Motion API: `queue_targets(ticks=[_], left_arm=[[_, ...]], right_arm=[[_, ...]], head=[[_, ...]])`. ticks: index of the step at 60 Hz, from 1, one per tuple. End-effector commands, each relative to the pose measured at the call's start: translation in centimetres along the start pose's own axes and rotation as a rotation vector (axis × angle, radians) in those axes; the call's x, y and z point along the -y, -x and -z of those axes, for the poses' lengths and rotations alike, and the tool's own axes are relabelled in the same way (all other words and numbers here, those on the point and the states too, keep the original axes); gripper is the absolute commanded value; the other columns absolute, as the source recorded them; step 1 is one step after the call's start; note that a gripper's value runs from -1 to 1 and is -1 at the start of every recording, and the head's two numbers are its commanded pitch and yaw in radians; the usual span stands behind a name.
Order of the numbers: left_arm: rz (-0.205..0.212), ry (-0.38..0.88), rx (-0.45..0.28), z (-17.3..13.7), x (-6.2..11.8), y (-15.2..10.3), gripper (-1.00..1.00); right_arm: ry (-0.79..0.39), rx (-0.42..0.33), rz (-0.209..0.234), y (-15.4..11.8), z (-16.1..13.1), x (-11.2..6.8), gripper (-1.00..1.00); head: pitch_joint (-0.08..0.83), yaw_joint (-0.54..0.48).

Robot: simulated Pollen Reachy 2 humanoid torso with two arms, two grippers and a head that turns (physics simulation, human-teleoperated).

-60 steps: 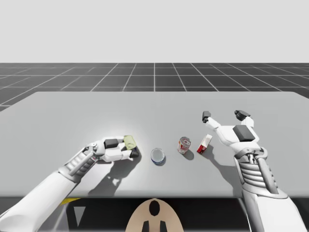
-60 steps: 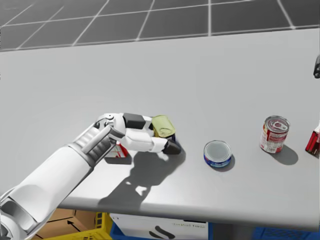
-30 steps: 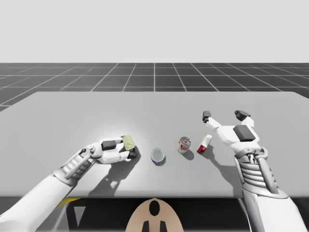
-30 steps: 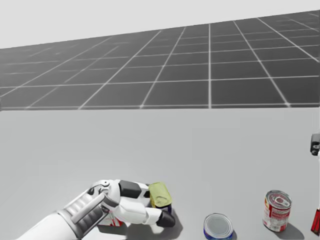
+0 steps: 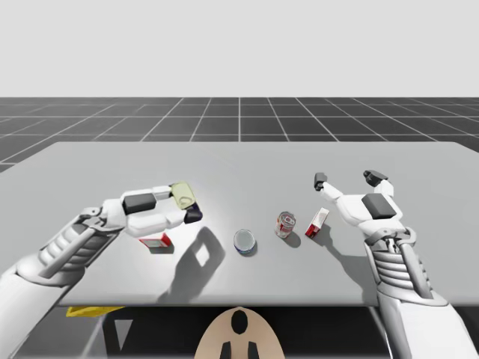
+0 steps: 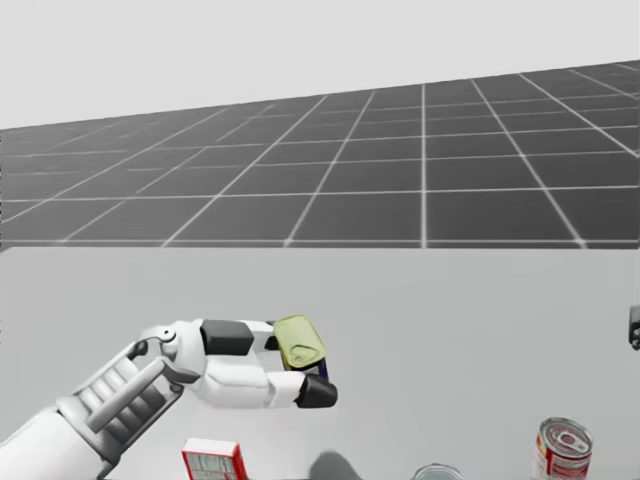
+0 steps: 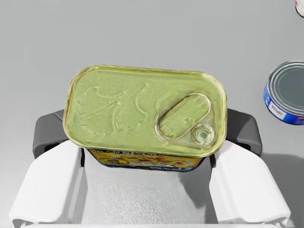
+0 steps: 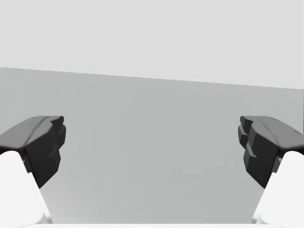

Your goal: Pick up the potted meat can and lift it.

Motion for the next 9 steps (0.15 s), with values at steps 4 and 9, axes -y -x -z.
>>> queue_targets(ticks=[4,9], left_arm=[[0.113,-0.014,0.151,-4.4,0.1,-7.2,1.00],[0.136,-0.033,0.216,-5.7,0.8,-9.3,1.00]], right_arm=[[-0.005,0.006,-0.015,0.1,0.0,0.2,-1.00],[-0.010,0.003,-0.019,0.2,-0.1,0.2,-1.00]], head=[[0.268,0.23],[0.263,0.23]])
